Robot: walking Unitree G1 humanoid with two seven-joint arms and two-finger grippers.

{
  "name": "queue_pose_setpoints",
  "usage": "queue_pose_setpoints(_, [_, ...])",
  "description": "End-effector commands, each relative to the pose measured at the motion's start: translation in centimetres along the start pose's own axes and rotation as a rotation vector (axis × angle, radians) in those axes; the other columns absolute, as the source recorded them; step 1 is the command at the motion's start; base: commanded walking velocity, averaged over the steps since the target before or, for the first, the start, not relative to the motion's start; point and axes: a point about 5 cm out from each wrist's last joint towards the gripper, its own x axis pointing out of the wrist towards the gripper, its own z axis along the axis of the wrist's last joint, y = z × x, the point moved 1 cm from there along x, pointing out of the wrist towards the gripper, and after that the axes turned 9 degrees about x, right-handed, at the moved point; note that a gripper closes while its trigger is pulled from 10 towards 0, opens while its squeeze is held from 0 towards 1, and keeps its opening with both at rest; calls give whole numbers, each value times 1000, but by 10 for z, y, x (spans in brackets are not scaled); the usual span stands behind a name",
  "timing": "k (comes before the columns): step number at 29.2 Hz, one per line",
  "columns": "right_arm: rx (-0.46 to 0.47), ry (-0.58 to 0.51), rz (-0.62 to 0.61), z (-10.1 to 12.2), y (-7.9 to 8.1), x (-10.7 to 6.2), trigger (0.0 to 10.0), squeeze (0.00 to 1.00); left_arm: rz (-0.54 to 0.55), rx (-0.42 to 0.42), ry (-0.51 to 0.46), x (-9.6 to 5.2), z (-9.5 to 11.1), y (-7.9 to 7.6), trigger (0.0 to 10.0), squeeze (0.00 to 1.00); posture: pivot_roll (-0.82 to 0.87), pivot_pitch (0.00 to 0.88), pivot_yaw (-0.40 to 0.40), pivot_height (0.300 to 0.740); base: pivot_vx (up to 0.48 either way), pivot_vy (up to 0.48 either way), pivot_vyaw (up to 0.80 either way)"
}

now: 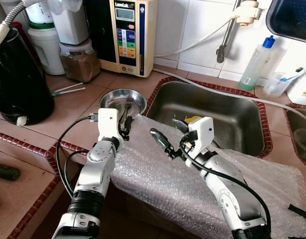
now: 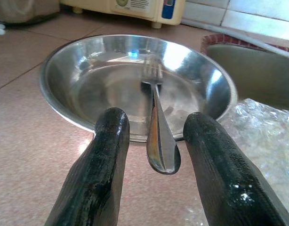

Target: Kitchen organization

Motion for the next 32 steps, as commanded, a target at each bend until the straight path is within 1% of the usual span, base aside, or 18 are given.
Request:
queue_pose_setpoints(1, [-12,-9,-2,5,-1,0,10000,0,15,9,19,0,-1,2,0,0,35,0,-28,740,0,0,0])
queue_pose_setpoints(11, [-22,1,-22,5,-5,0,10000,0,76,26,34,-5,-3,18,0,0,45,0,-35,740,0,0,0])
queue_pose_setpoints(25, [-23,4,-26,3,-5,1,10000,0,125,65,49,-11,1,30,0,0,54,0,-37,740,0,0,0])
queue_pose_setpoints(29, [-25,4,-26,4,-6,3,10000,0,173,91,68,-16,0,39,0,0,60,0,-40,740,0,0,0])
queue_pose_setpoints(31, [-25,4,-25,4,-6,3,10000,0,177,89,60,-17,0,39,0,0,63,0,-41,740,0,0,0])
queue_pose_setpoints(32, [-25,5,-25,3,-7,3,10000,0,173,88,40,-19,3,39,0,0,67,0,-42,740,0,0,0])
